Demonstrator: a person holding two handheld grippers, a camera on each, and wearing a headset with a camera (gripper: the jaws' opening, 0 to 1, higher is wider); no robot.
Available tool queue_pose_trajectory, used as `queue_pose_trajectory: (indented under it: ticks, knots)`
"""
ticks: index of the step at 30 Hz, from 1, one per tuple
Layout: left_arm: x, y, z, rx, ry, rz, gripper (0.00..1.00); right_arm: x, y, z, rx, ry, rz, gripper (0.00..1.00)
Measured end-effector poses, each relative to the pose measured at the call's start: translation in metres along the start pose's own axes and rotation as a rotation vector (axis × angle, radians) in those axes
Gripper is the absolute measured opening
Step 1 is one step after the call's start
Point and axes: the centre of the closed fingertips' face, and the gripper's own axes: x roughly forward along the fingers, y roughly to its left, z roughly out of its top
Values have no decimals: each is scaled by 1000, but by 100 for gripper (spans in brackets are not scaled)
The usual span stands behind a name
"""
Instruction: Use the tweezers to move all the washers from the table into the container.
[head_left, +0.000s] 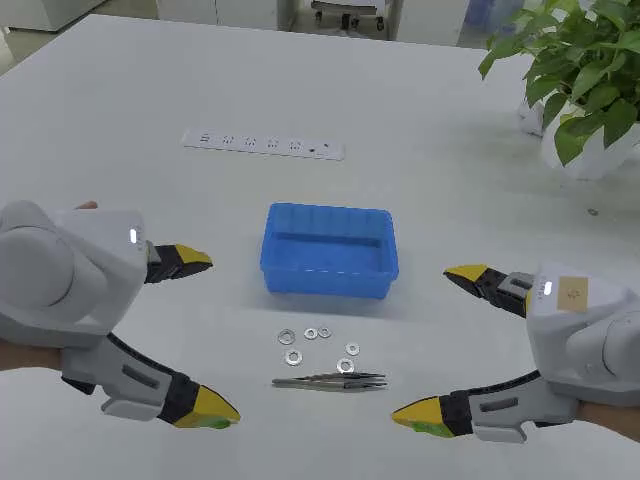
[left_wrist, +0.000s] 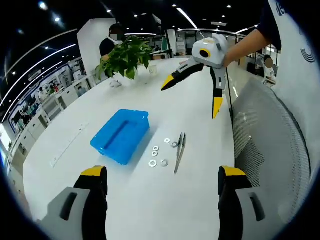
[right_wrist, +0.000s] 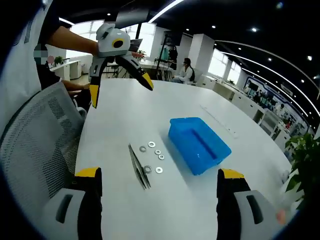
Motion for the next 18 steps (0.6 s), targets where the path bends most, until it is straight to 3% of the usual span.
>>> queue_pose_trajectory:
  ticks: [1, 18]
  knots:
    - [0, 0, 0, 4, 2, 1, 97, 1, 0, -6, 17, 29, -6, 100]
    - [0, -1, -3, 22, 24, -4, 96, -2, -3, -9, 21, 45, -34, 98]
